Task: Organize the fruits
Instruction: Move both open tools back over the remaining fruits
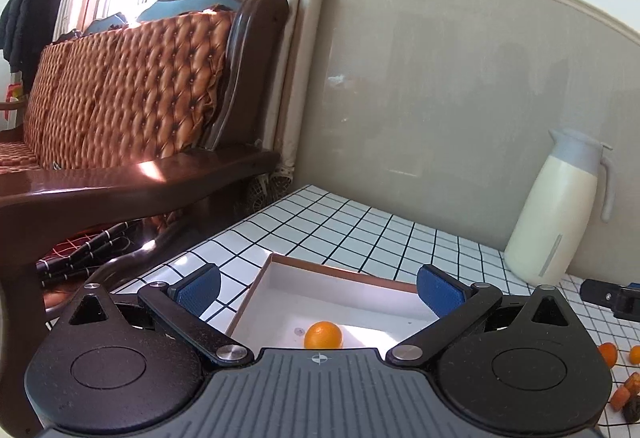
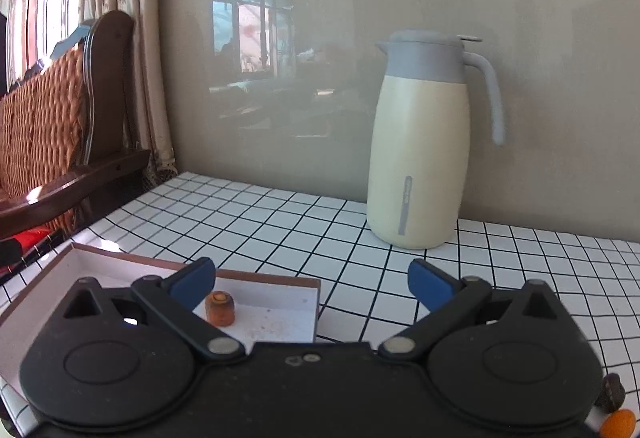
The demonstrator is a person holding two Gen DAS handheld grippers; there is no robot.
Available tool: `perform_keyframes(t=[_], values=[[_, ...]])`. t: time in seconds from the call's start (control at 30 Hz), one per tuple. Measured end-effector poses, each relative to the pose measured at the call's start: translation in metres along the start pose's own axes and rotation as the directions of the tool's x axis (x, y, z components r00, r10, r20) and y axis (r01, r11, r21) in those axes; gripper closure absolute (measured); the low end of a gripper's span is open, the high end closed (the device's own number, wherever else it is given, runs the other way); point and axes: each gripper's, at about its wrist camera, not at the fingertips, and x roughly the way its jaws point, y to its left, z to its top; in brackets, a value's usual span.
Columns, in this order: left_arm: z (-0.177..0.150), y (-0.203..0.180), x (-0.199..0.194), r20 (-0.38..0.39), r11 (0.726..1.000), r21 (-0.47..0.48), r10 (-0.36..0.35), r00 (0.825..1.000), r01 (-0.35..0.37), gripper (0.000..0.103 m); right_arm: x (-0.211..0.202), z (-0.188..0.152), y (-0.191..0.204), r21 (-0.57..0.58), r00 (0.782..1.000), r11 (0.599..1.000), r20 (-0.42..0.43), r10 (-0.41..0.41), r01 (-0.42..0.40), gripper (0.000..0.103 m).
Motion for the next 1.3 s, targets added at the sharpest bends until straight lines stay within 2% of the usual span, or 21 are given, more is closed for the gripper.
perform_keyframes(t=[0.07, 0.13, 0.2, 0.33, 0.5, 0.6, 0.77, 0.87, 0.93, 1.07, 1.3], values=[[-0.006, -0.003, -0.017, 0.039, 1.000, 0.024, 0.016, 0.999, -0.017, 0.000, -0.025, -0.006, -0.011, 0.016, 0.998, 1.000, 0.064, -0.011, 0.010, 0.006], [-0.014, -0.008, -0.034, 0.077, 0.996, 0.055, 0.068, 0.995, -0.072, 0.000, -0.050, -0.011, -0.019, 0.028, 0.992, 1.000, 0.129, -0.014, 0.011, 0.006], [-0.020, -0.011, -0.049, 0.097, 0.995, 0.045, 0.088, 0.991, -0.093, 0.000, -0.070, -0.017, -0.026, 0.036, 0.985, 0.999, 0.172, -0.014, 0.008, 0.006], [-0.029, -0.019, -0.078, 0.116, 0.998, 0.030, 0.058, 0.992, -0.062, 0.000, -0.102, -0.026, -0.037, 0.044, 0.980, 0.999, 0.198, -0.023, 0.015, 0.006], [-0.043, -0.031, -0.101, 0.088, 1.000, 0.025, 0.006, 0.996, -0.008, 0.000, -0.133, -0.038, -0.044, 0.030, 0.971, 0.998, 0.234, -0.056, 0.050, 0.006], [-0.052, -0.040, -0.113, 0.086, 0.999, 0.041, -0.003, 0.996, 0.000, 0.000, -0.148, -0.047, -0.047, 0.020, 0.967, 0.997, 0.240, -0.080, 0.078, 0.006], [-0.064, -0.054, -0.131, 0.056, 0.997, 0.051, -0.061, 0.997, 0.058, 0.000, -0.168, -0.063, -0.055, 0.012, 0.966, 0.992, 0.224, -0.125, 0.126, 0.006], [-0.067, -0.070, -0.143, 0.099, 0.991, 0.112, -0.087, 0.991, 0.076, 0.000, -0.183, -0.070, -0.063, 0.014, 0.956, 0.988, 0.251, -0.153, 0.155, 0.006], [-0.070, -0.082, -0.146, 0.101, 0.983, 0.155, -0.115, 0.988, 0.098, 0.000, -0.191, -0.072, -0.069, 0.027, 0.948, 0.986, 0.272, -0.164, 0.162, 0.006], [-0.075, -0.104, -0.148, 0.102, 0.972, 0.217, -0.119, 0.988, 0.095, 0.000, -0.195, -0.075, -0.080, 0.029, 0.948, 0.984, 0.263, -0.177, 0.176, 0.006], [-0.078, -0.114, -0.157, 0.146, 0.973, 0.202, -0.147, 0.978, 0.116, 0.000, -0.207, -0.079, -0.098, 0.033, 0.946, 0.984, 0.271, -0.176, 0.174, 0.006]])
